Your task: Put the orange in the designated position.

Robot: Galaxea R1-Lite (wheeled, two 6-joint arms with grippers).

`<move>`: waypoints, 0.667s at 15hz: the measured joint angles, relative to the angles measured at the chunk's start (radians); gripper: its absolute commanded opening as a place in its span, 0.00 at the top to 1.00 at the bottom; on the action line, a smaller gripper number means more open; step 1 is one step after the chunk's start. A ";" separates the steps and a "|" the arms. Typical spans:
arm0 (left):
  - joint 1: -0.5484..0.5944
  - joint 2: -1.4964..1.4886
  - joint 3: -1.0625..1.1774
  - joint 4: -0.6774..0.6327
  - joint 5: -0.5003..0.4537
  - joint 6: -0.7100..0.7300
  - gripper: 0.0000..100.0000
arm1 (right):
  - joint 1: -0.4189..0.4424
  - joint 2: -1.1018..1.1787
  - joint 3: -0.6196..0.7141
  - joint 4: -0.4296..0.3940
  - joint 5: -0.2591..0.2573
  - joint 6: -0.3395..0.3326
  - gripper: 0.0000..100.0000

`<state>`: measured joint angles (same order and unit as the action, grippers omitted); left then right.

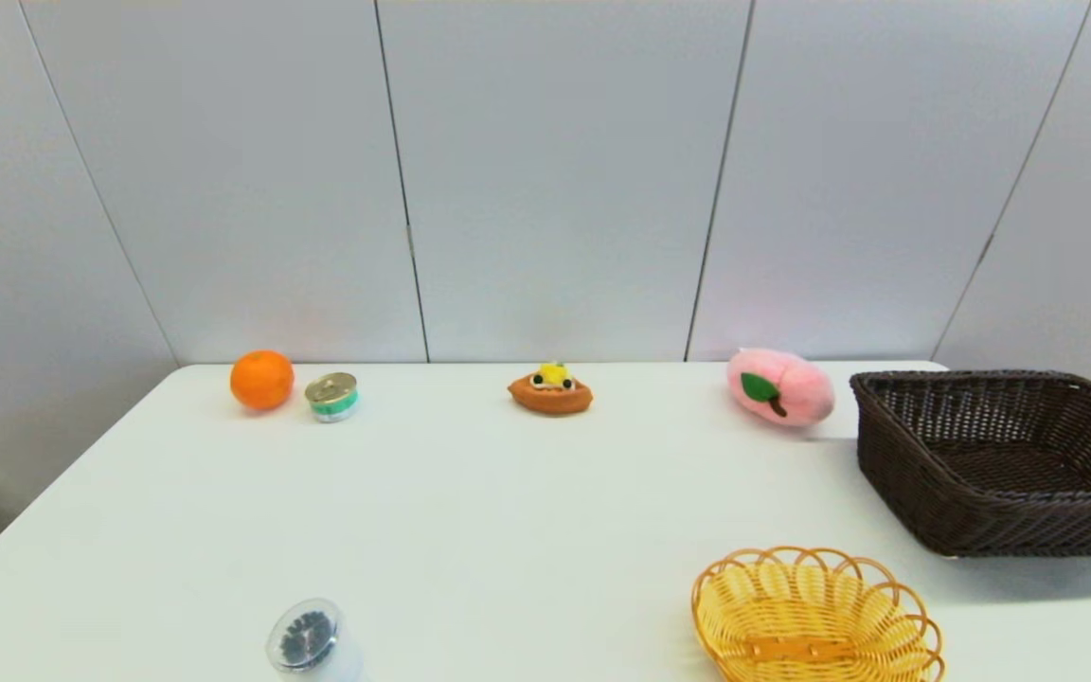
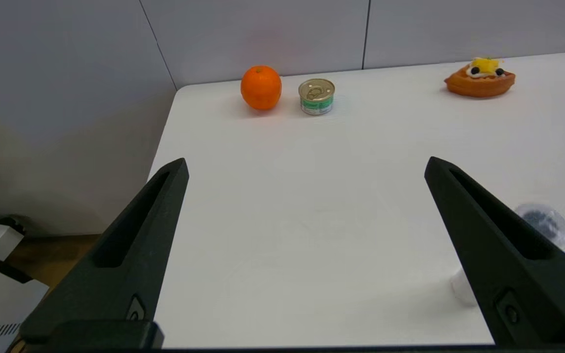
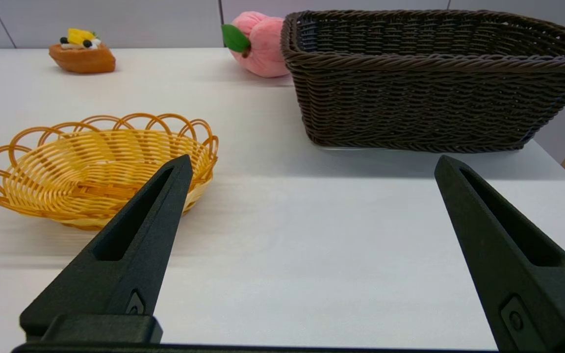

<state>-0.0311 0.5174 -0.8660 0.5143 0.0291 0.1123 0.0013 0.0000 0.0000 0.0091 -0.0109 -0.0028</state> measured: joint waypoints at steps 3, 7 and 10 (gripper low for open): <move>0.019 -0.109 0.085 0.002 -0.005 0.000 0.00 | 0.000 0.000 0.000 0.000 0.000 0.000 0.00; 0.024 -0.245 0.198 0.001 -0.027 -0.001 0.00 | 0.000 0.000 0.000 0.000 0.000 0.000 0.00; 0.032 -0.336 0.281 0.000 -0.030 -0.002 0.00 | 0.000 0.000 0.000 0.000 0.000 0.000 0.00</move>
<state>0.0013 0.1813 -0.5849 0.5143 -0.0004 0.1100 0.0013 0.0000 0.0000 0.0091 -0.0109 -0.0032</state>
